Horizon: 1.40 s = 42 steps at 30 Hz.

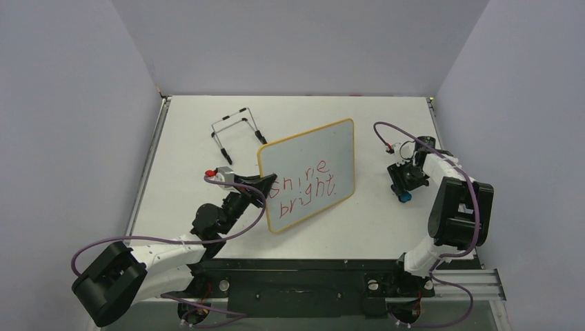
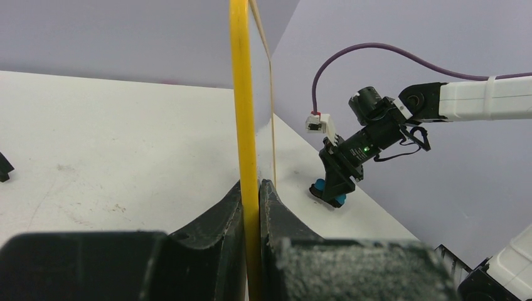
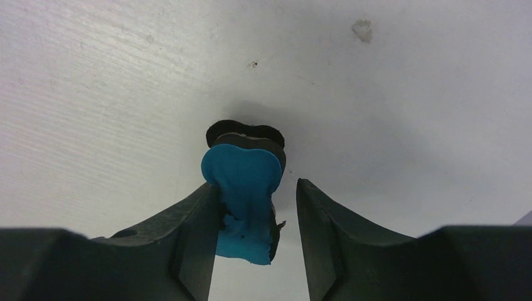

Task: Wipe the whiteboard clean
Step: Erase the whiteboard at the center of the board.

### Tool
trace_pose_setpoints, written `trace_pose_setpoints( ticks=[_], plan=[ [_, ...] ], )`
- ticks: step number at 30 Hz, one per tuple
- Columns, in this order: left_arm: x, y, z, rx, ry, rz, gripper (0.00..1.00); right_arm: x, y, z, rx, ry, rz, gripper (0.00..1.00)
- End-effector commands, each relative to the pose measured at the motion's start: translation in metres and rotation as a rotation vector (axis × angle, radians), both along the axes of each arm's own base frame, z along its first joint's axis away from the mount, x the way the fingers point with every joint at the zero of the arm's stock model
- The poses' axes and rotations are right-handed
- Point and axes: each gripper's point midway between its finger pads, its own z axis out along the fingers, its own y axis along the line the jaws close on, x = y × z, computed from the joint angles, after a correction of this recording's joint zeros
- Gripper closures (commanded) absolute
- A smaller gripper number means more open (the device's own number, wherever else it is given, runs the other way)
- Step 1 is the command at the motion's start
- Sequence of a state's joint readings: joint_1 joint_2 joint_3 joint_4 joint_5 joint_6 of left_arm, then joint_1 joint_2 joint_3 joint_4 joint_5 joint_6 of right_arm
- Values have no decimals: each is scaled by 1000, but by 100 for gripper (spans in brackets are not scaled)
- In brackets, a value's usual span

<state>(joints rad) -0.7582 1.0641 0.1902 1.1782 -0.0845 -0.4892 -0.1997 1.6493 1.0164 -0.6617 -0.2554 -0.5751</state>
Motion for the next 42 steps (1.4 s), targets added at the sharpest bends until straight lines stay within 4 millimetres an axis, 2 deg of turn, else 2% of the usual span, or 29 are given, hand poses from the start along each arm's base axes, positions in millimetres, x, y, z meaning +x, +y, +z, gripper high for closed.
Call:
trace_pose_setpoints(
  ticks=[1, 4, 8, 10, 14, 16, 18, 21, 23, 24, 25, 26, 27, 28, 29, 30, 31, 32, 33, 38, 42],
  plan=[
    [0, -10, -17, 138, -23, -30, 100, 15, -6, 26, 0, -77, 30, 55],
    [-1, -11, -18, 149, -29, -35, 100, 18, 1, 46, 27, -108, 87, 53],
    [-1, -11, -18, 155, -29, -39, 100, 28, 12, 85, 53, -175, 151, 48],
    [-1, -12, -19, 158, -31, -40, 100, 32, 13, 96, 44, -192, 154, 47],
    [-2, -11, -18, 155, -31, -42, 100, 30, 14, 86, 56, -156, 156, 47],
    [-3, -11, -18, 154, -34, -44, 100, 27, 25, 88, 103, -171, 189, 46],
    [-4, -12, -18, 158, -34, -51, 100, 27, 48, 112, 174, -253, 286, 47],
    [-4, -15, -19, 172, -48, -62, 100, 25, 109, 172, 268, -437, 628, 42],
    [-8, -19, -19, 186, -70, -92, 100, 16, 148, 202, 304, -576, 889, 25],
    [-11, -21, -20, 196, -83, -115, 100, 9, 166, 214, 335, -639, 987, 12],
    [-11, -23, -20, 214, -102, -123, 100, 7, 187, 225, 316, -695, 1118, 7],
    [-14, -26, -22, 229, -115, -148, 100, 9, 193, 227, 294, -689, 1149, 6],
    [-14, -27, -24, 249, -127, -155, 100, 5, 213, 249, 277, -711, 1230, 6],
    [-17, -29, -26, 262, -137, -177, 100, 8, 219, 244, 263, -658, 1267, 6],
    [-16, -30, -29, 282, -144, -183, 100, -5, 231, 262, 255, -645, 1364, 7],
    [-17, -32, -32, 303, -150, -202, 100, -6, 242, 255, 267, -582, 1407, 8],
    [-17, -34, -34, 314, -152, -211, 100, -13, 244, 272, 263, -566, 1429, 10],
    [-18, -36, -37, 330, -157, -225, 100, -13, 252, 264, 267, -509, 1454, 11],
    [-18, -39, -40, 341, -156, -240, 100, -18, 254, 271, 263, -493, 1464, 14],
    [-16, -44, -48, 369, -165, -259, 100, -26, 269, 254, 221, -399, 1497, 18],
    [-15, -47, -49, 373, -169, -266, 100, -35, 272, 238, 188, -296, 1512, 28]
  ],
)
